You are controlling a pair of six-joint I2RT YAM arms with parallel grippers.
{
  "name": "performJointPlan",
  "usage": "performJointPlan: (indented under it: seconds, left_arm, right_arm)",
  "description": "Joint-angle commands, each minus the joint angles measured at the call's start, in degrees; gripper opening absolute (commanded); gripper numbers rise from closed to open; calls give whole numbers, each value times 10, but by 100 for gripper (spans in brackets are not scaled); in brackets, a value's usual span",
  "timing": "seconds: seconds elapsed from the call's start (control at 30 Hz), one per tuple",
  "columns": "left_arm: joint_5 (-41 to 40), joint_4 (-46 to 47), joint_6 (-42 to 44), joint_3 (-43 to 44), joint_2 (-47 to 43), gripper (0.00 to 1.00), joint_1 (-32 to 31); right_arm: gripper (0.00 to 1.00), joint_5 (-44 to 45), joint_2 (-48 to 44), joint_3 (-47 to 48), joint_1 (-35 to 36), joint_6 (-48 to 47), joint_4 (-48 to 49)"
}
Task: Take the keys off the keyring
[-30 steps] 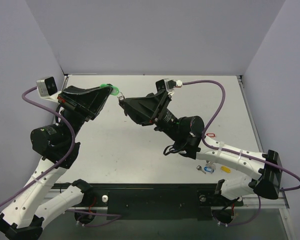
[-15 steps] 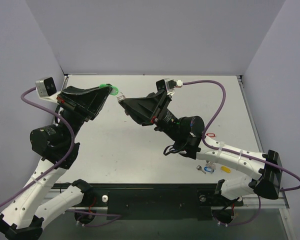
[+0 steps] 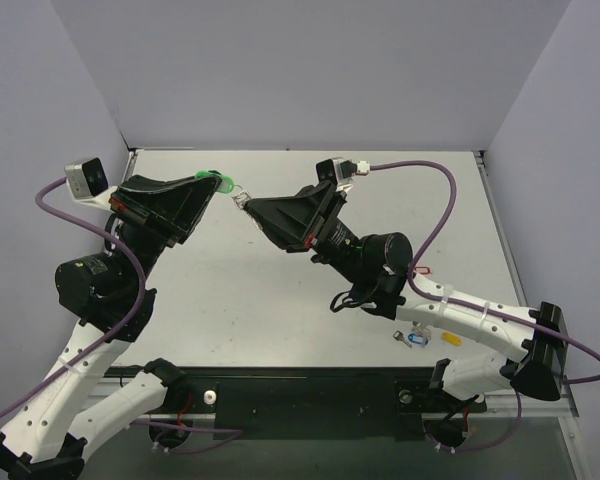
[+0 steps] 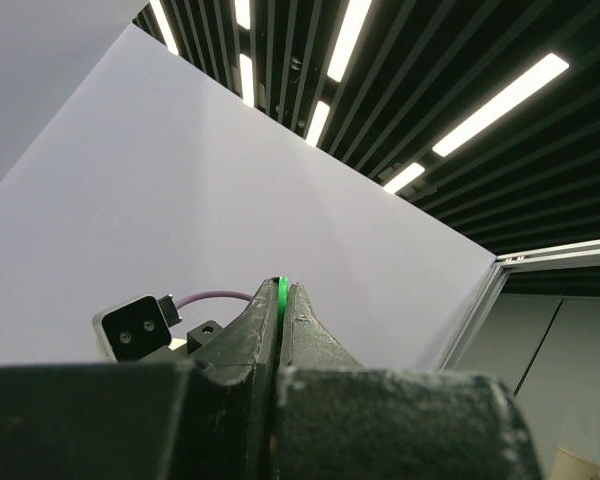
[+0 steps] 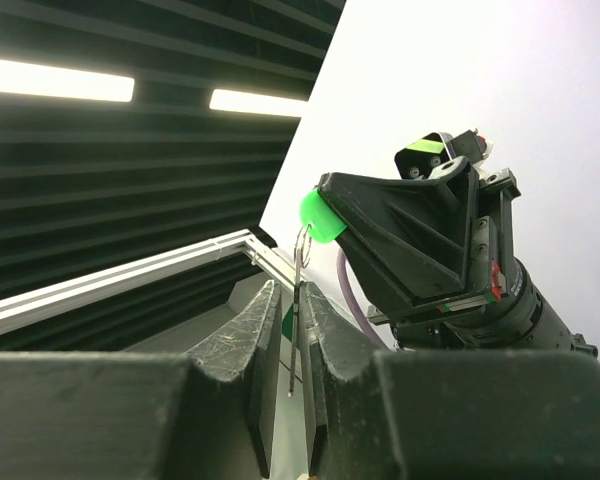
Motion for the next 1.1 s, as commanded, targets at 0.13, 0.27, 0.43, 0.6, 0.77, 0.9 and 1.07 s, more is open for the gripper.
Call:
performJointPlan:
  seconds: [0.13, 0.27, 0.43, 0.6, 0.77, 0.9, 1.07]
  left_arm:
    - [8, 10, 10, 4, -3, 0, -3]
    - [14, 10, 10, 7, 0, 0, -2]
    - [17, 13, 10, 8, 1, 0, -3]
    - [21, 19, 10, 7, 3, 0, -3]
    - [22, 18, 10, 5, 3, 0, -3]
    - [21, 18, 11, 4, 2, 0, -3]
    - [26, 13, 17, 1, 0, 0, -3]
  right_arm:
    - [8, -15, -27, 9, 5, -21, 27]
    - [8, -16, -31, 8, 5, -25, 17]
    - [8, -18, -31, 9, 6, -31, 5]
    - [10, -19, -29, 14, 6, -32, 2]
    - [11, -22, -25, 22, 6, -32, 0]
    - [10, -23, -25, 23, 6, -33, -3]
    - [0, -26, -25, 20, 6, -35, -8]
